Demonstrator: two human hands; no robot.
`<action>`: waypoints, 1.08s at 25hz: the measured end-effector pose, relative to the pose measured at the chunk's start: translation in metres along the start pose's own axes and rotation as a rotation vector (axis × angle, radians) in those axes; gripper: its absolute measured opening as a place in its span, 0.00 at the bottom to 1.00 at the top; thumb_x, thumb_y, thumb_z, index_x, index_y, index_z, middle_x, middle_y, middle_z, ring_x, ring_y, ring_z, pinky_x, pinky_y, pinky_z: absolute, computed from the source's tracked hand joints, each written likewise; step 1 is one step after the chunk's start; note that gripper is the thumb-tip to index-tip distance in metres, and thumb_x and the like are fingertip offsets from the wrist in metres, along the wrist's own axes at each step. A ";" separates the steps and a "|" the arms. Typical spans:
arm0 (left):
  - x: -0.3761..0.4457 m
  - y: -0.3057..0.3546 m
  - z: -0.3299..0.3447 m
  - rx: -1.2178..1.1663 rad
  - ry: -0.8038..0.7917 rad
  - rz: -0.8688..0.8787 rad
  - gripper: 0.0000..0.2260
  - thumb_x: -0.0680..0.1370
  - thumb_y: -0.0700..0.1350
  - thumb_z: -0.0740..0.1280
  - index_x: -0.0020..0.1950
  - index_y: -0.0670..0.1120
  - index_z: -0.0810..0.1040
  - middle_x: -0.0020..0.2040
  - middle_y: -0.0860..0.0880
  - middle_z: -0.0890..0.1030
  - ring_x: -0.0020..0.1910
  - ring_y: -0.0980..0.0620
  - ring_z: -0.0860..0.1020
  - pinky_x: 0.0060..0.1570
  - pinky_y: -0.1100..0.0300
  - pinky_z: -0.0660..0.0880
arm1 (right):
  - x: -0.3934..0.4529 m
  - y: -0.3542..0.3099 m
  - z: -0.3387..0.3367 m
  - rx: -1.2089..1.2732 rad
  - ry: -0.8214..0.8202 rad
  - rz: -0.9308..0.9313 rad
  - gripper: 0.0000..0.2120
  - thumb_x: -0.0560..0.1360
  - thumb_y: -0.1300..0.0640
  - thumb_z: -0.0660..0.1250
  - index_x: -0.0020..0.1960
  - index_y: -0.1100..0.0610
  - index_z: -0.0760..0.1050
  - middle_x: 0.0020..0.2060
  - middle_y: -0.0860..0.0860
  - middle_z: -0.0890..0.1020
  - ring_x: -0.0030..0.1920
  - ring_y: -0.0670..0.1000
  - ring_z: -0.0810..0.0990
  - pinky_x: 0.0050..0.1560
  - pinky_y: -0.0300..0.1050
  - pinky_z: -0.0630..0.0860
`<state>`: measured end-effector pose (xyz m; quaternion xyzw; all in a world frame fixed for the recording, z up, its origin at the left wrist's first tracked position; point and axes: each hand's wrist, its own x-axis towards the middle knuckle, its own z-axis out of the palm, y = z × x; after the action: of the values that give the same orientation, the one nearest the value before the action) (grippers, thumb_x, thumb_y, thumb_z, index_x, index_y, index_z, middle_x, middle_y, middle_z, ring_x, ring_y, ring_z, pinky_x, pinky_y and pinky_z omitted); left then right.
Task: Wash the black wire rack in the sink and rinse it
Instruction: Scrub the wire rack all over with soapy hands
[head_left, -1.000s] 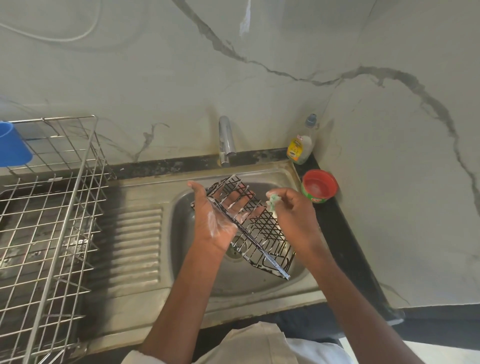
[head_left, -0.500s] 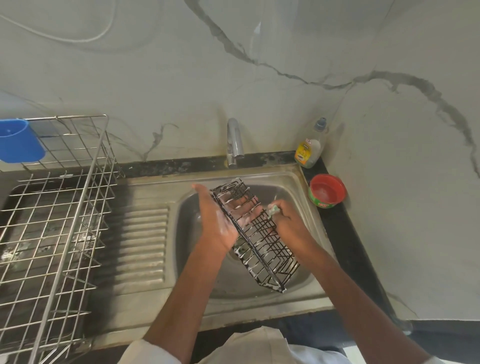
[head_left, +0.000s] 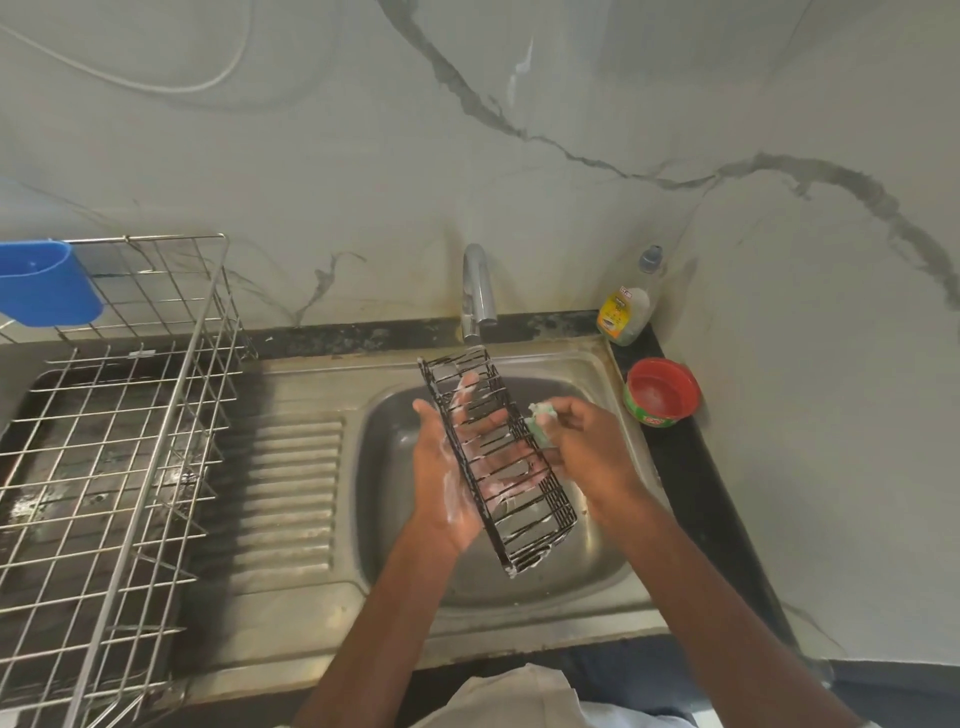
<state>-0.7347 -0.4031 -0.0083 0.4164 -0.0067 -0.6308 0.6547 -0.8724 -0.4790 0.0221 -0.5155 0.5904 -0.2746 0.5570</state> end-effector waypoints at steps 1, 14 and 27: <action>0.000 0.001 -0.002 -0.024 0.002 0.006 0.38 0.80 0.76 0.52 0.63 0.49 0.87 0.66 0.38 0.83 0.65 0.30 0.80 0.67 0.21 0.70 | -0.001 -0.001 -0.004 -0.117 0.041 -0.092 0.04 0.81 0.57 0.71 0.54 0.51 0.83 0.49 0.48 0.88 0.50 0.49 0.87 0.52 0.50 0.84; -0.016 0.002 0.021 0.154 0.048 0.009 0.43 0.78 0.78 0.49 0.65 0.45 0.84 0.61 0.37 0.86 0.59 0.37 0.84 0.52 0.42 0.84 | -0.022 -0.041 0.027 -0.955 0.092 -0.466 0.18 0.78 0.70 0.68 0.60 0.53 0.84 0.56 0.51 0.81 0.48 0.48 0.81 0.50 0.37 0.75; -0.016 0.000 0.022 0.114 0.024 0.054 0.39 0.81 0.74 0.43 0.78 0.53 0.76 0.58 0.48 0.88 0.52 0.48 0.88 0.42 0.52 0.85 | -0.029 -0.032 0.033 -0.679 0.160 -0.469 0.16 0.78 0.70 0.68 0.57 0.53 0.85 0.56 0.50 0.83 0.48 0.42 0.80 0.47 0.22 0.71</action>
<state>-0.7495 -0.4017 0.0143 0.4602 -0.0458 -0.6065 0.6467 -0.8360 -0.4546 0.0545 -0.7673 0.5554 -0.2230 0.2304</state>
